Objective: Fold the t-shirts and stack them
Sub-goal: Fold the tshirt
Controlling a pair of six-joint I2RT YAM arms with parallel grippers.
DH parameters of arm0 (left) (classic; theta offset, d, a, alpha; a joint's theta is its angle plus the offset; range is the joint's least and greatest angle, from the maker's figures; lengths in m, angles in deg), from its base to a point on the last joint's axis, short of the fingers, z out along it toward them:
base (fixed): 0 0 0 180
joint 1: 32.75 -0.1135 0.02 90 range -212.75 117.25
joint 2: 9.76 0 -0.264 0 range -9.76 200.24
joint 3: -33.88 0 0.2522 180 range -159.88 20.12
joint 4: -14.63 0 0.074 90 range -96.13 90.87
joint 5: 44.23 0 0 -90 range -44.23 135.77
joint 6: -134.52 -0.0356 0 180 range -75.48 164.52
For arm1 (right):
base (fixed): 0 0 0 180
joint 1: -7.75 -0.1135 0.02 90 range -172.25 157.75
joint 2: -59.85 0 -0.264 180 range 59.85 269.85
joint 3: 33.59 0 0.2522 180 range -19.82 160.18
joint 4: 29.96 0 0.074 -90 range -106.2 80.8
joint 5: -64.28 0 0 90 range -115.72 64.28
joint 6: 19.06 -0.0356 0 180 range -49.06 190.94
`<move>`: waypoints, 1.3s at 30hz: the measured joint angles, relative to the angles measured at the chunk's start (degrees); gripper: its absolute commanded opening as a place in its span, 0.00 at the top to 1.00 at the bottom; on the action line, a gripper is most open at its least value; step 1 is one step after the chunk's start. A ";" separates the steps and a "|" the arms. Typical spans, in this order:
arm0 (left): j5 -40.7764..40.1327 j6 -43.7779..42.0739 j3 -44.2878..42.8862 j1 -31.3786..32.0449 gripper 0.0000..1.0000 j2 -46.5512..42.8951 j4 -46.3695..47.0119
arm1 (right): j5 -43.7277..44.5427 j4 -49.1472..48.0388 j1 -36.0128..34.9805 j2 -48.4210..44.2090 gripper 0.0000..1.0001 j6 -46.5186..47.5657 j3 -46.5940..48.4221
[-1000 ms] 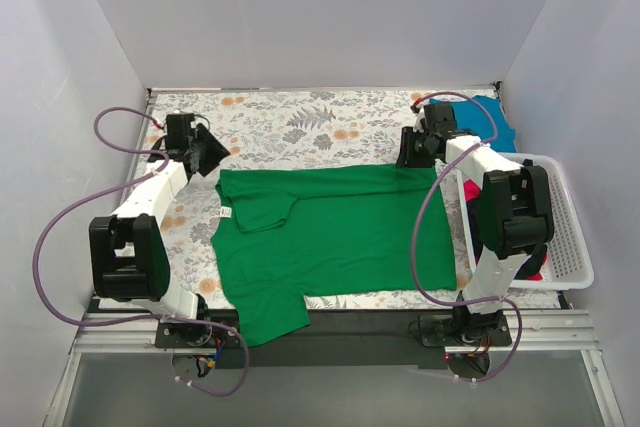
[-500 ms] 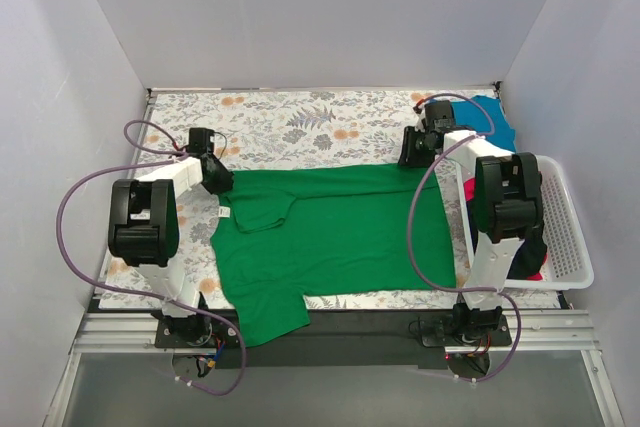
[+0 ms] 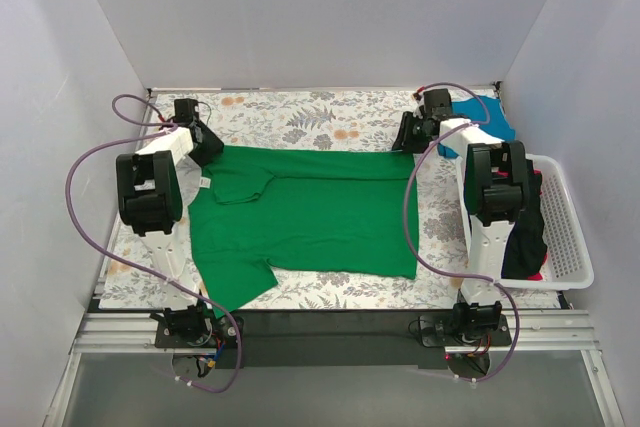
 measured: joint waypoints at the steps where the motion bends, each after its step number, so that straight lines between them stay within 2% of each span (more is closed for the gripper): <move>1: 0.33 -0.02 -0.37 0.02 0.42 0.00 -0.11 | -0.28 0.02 0.02 0.00 0.55 -0.02 0.15; 2: 0.37 -0.26 -0.44 0.09 0.34 -0.33 -0.33 | -0.57 0.00 0.02 -0.24 0.55 -0.04 0.17; 4: 0.59 -0.66 -0.20 0.09 0.30 -1.40 -1.42 | -1.05 -0.02 0.04 -1.09 0.55 -0.09 -0.33; 11: 0.33 -0.11 6.84 0.44 0.30 -15.37 -4.39 | -1.36 0.26 0.04 -12.26 0.55 -1.49 -9.84; 13: 0.31 -0.24 9.16 1.42 0.33 -20.04 -4.76 | -1.46 0.26 0.04 -15.02 0.55 -1.81 -11.74; 15: 0.24 -0.90 11.26 3.96 0.33 -23.58 -5.14 | -1.92 0.00 0.04 -16.76 0.55 -2.01 -13.05; 18: -2.34 -4.22 14.38 12.39 0.32 -26.29 -5.27 | -2.75 -0.09 0.04 -17.81 0.55 -1.92 -14.84; 23: -11.23 -12.17 18.69 26.56 0.29 -26.03 -4.74 | -4.00 0.09 0.04 -18.21 0.47 -1.03 -18.60; 25: -15.37 -14.93 18.99 29.24 0.29 -24.79 -4.11 | -4.44 0.20 0.04 -18.64 0.37 -0.63 -19.71; 26: -18.18 -16.46 18.99 30.32 0.29 -23.74 -3.39 | -4.46 0.48 0.04 -19.23 0.35 -0.28 -20.41; 31: -26.88 -21.86 18.27 32.04 0.33 -17.51 -1.31 | -4.35 0.98 0.04 -22.88 0.28 0.94 -22.60; 39: -31.43 -26.38 17.62 33.73 0.38 -13.55 -1.11 | -3.67 1.42 0.04 -27.91 0.26 2.60 -25.27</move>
